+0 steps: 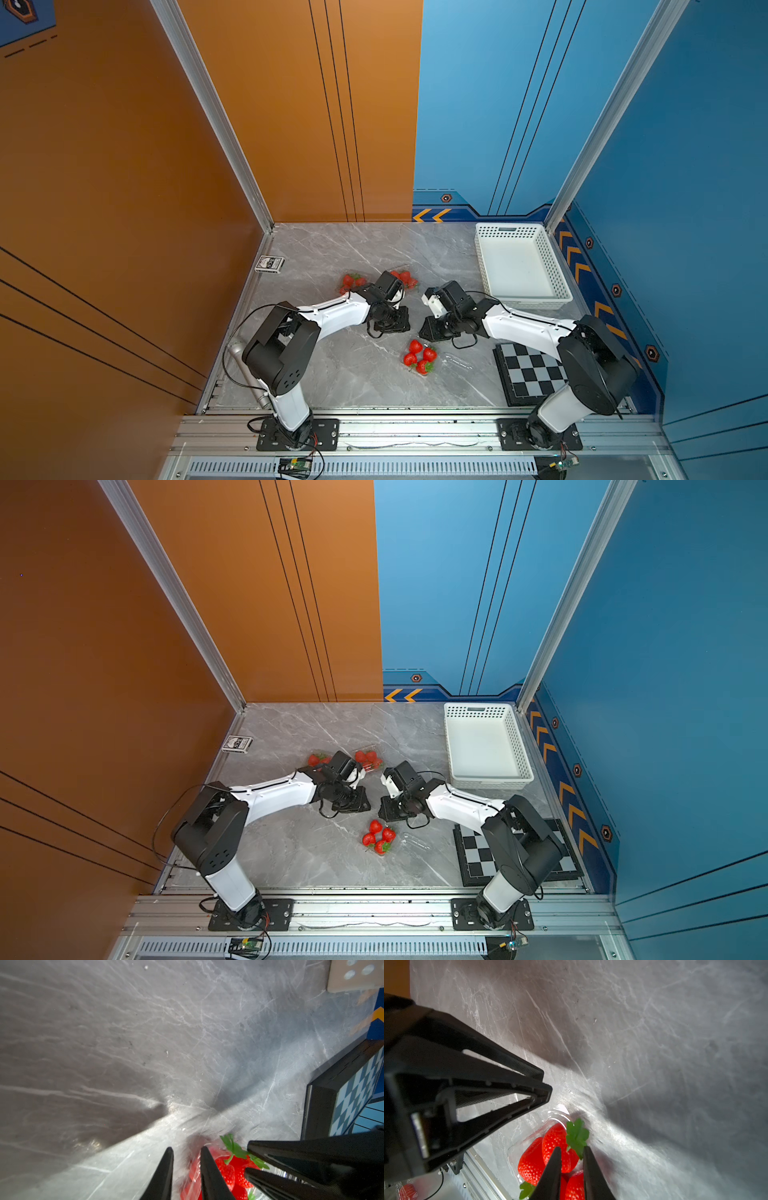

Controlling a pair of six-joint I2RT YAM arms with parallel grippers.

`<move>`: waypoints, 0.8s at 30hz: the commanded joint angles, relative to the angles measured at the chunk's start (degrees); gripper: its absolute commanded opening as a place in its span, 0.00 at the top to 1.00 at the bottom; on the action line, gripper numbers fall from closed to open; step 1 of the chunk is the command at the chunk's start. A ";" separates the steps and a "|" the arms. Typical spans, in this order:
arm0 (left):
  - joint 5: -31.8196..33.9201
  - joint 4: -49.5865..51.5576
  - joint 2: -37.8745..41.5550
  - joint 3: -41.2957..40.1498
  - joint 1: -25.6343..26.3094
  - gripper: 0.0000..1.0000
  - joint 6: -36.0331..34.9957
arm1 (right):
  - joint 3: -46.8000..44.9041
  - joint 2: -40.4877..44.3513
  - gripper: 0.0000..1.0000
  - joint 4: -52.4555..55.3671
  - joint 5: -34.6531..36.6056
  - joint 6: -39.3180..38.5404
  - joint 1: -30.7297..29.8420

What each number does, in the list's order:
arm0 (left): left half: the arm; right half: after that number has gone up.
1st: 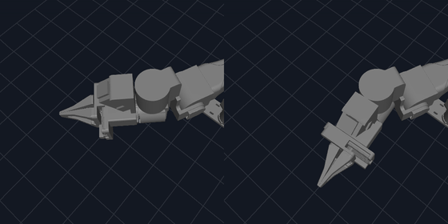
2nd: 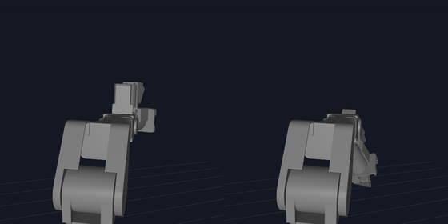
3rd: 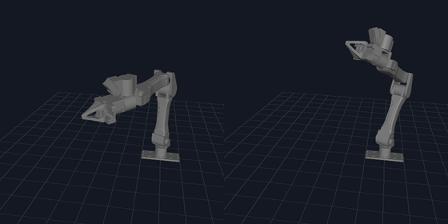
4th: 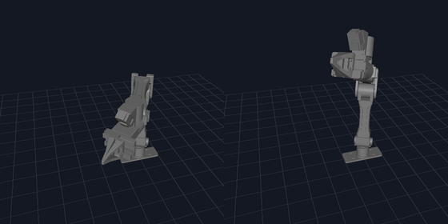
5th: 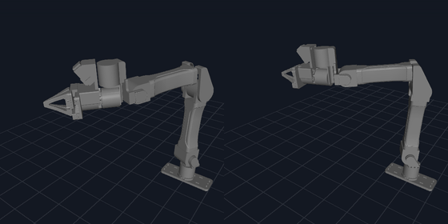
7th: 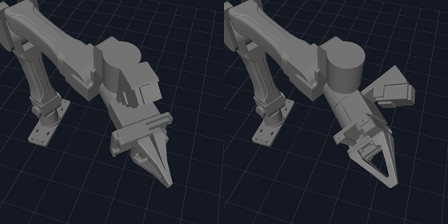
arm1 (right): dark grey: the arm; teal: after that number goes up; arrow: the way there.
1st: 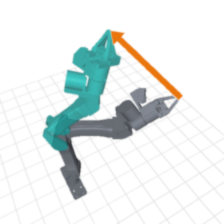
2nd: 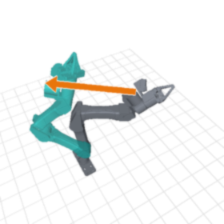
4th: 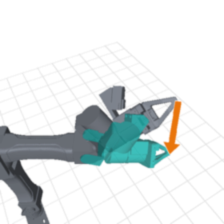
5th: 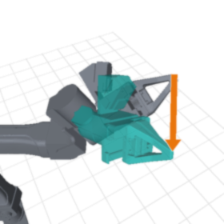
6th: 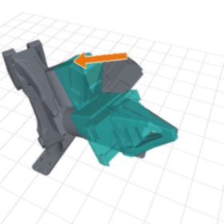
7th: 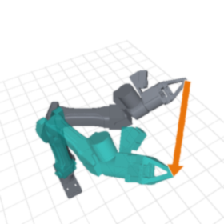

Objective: Pack strawberries into containers
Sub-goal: Adjust the strawberry in the packing box.

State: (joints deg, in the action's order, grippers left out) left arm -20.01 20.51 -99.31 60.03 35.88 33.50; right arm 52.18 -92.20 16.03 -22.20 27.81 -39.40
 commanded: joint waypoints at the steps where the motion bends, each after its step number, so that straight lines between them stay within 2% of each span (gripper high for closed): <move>1: -0.36 -0.03 1.64 -0.62 -0.64 0.74 0.28 | 1.42 -1.31 0.78 2.56 2.12 -1.61 -0.33; 19: -0.77 -0.03 1.47 -0.62 -0.81 0.74 0.32 | 2.66 -2.29 0.86 3.53 2.50 -3.15 -2.08; 24: -0.81 -0.03 1.40 -0.62 -0.81 0.74 0.29 | 2.49 -1.87 0.93 3.55 2.77 -3.38 -2.09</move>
State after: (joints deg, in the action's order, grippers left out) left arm -20.03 20.36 -99.31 60.03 35.62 33.50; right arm 53.45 -93.67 17.63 -20.67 25.39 -41.47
